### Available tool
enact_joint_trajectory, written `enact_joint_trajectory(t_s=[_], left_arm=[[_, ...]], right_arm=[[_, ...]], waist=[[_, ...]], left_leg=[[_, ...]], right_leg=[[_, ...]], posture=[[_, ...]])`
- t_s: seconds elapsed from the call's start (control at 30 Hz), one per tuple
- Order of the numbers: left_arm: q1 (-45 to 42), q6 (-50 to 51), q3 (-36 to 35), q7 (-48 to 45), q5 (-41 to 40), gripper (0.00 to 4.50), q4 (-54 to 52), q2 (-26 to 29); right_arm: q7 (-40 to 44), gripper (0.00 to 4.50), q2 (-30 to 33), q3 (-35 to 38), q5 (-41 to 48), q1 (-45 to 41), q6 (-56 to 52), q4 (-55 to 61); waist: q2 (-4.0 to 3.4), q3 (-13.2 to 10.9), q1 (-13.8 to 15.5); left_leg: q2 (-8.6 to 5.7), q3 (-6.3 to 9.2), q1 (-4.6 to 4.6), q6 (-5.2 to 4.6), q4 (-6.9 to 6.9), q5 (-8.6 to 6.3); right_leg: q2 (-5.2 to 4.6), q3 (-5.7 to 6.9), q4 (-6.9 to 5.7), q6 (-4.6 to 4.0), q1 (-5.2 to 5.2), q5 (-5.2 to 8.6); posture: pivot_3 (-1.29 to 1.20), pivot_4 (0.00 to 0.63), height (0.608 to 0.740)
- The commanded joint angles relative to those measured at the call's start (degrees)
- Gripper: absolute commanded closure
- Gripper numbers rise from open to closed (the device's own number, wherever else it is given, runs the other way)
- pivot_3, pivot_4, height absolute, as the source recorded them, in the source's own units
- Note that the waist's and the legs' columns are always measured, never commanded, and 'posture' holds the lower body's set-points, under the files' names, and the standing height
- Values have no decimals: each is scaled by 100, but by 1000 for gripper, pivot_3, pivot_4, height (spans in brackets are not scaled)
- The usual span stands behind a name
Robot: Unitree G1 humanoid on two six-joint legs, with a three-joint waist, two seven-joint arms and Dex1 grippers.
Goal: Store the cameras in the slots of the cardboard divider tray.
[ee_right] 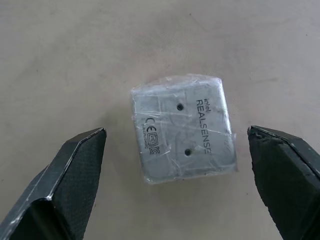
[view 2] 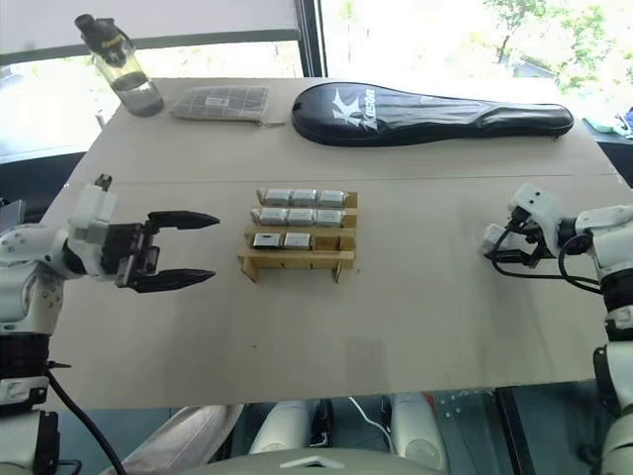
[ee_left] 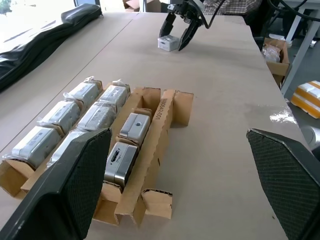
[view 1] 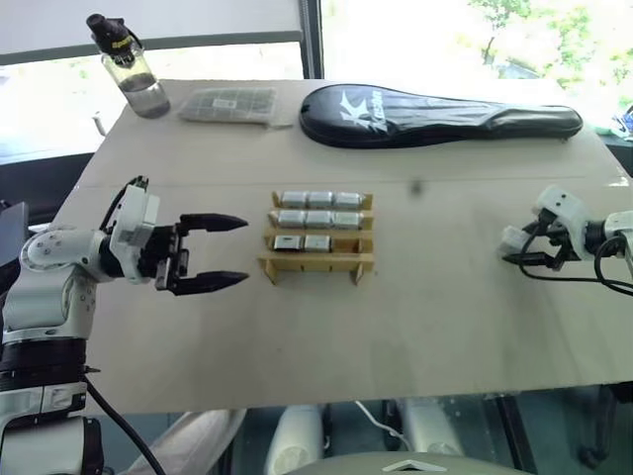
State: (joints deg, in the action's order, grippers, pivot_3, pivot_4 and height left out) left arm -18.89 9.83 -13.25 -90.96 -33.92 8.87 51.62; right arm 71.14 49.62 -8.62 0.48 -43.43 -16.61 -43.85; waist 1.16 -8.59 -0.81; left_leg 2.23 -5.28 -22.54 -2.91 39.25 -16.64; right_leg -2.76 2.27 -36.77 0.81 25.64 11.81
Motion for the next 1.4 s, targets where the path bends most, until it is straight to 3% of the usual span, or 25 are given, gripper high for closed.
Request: enact_joint_trajectory(t_s=[0.03,0.07,0.1,0.13,0.2,0.33,0.5,0.67,0.77,0.83,0.93,1.13,1.4], left_arm=[[30,25,-202,36,-121,0,-231,90],[35,31,-208,44,-125,0,-240,87],[38,33,-214,45,-128,0,-242,85],[38,34,-217,44,-129,0,-241,83],[32,34,-214,47,-126,0,-236,73],[-107,184,-197,142,-247,0,-275,-25],[-712,789,29,627,-463,0,-428,-318],[-1336,1362,450,1232,-255,0,-290,-632],[-1834,1626,764,1655,-78,0,-131,-968],[-2166,1831,1033,1871,113,0,77,-1196],[-2532,1767,1321,2120,413,0,453,-1601],[-3017,1473,1768,1976,927,0,1076,-2032],[-3282,1672,2017,1559,1183,0,1285,-1968]], right_arm=[[113,529,-17,27,-65,-200,308,-157],[162,799,-15,13,-85,-207,366,-155],[205,1519,-6,7,-99,-206,414,-148],[230,1651,1,4,-108,-204,442,-143],[274,2472,38,31,-111,-175,481,-58],[339,2478,52,210,121,-58,178,859],[220,2478,-200,462,887,218,-1073,3295],[-552,2478,-1048,507,1283,287,-1103,5020],[-1404,2478,-1639,60,637,343,-406,5434],[-2178,2478,-1763,-507,-497,386,659,5346],[-3031,2478,-1967,-1006,-1458,552,1635,5250],[-4176,2478,-1681,-1887,-3802,302,2812,4839],[-4532,2478,-1849,-2112,-4743,-82,3247,4551]], waist=[[0,0,1],[0,0,3],[0,0,3],[0,0,9],[0,0,13],[-3,-2,10],[-3,-2,12],[-1,0,22],[2,2,60],[2,2,97],[2,2,110],[2,1,88],[2,1,-27]], left_leg=[[0,-1,-1,0,0,0],[0,-1,-1,0,0,0],[0,-2,-1,0,0,0],[0,-2,-1,0,0,0],[0,-1,-2,0,0,0],[0,-1,-2,0,0,0],[3,11,-4,1,7,1],[-1,17,-4,1,7,1],[-6,23,-11,1,11,1],[-10,29,-21,1,19,1],[-18,22,-22,1,21,1],[-18,5,-23,2,20,1],[-11,-14,-13,7,14,4]], right_leg=[[0,0,0,0,0,0],[-1,0,0,0,0,0],[-1,-1,0,0,0,0],[-1,-1,0,0,0,0],[-2,0,1,0,0,0],[-2,0,0,0,0,0],[-1,6,-8,1,0,-1],[0,13,-11,1,-1,-2],[-2,18,-10,2,-2,-2],[-4,26,-8,3,-2,-3],[-7,19,-6,5,-2,-3],[-5,22,-4,5,1,-3],[5,20,-7,5,2,-3]], posture=[[0,150,740],[0,150,740],[0,150,740],[0,150,740],[0,150,740],[0,150,740],[0,150,740],[0,150,740],[0,150,740],[0,150,740],[0,150,740],[0,150,740],[0,150,740]])
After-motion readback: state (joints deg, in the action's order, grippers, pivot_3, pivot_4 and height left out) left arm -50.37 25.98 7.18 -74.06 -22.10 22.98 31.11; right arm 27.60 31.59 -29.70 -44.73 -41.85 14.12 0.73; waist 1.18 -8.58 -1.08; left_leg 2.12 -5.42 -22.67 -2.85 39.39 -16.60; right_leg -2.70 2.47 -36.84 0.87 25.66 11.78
